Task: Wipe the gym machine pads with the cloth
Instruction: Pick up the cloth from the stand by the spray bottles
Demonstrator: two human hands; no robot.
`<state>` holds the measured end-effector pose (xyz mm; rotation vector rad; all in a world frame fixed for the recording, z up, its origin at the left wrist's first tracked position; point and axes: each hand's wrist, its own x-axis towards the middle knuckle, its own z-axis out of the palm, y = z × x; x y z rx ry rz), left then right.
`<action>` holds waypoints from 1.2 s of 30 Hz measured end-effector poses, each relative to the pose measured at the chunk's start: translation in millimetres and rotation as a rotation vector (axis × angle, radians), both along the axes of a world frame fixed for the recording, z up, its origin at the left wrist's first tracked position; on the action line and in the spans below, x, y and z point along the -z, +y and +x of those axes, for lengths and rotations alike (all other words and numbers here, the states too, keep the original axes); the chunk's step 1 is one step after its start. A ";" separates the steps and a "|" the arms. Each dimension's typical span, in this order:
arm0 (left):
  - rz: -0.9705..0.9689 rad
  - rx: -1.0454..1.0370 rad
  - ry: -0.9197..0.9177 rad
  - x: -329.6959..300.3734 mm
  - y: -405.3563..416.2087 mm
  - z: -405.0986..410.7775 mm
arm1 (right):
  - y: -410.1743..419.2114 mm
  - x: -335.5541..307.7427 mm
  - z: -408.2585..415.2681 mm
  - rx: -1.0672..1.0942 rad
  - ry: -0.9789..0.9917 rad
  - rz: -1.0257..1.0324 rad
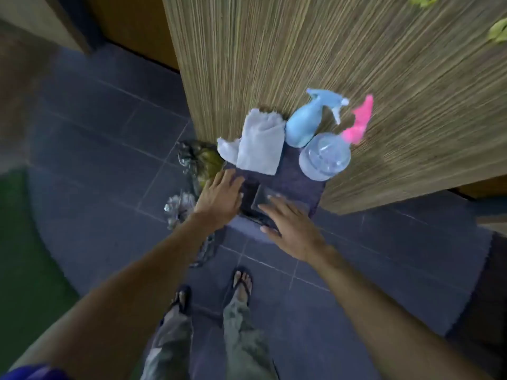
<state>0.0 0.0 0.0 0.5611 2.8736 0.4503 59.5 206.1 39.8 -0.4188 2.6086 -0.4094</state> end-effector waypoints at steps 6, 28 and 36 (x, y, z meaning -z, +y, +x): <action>0.090 -0.040 0.174 68.9 12.7 -13.0 | 40.4 88.3 -52.9 -0.478 0.269 0.113; 0.050 -0.135 0.067 74.2 19.2 35.5 | 45.2 113.8 -58.9 -0.527 0.549 -0.006; 0.124 -0.472 -0.281 11.9 -12.4 152.2 | -22.0 64.1 -1.4 -0.406 0.119 -0.093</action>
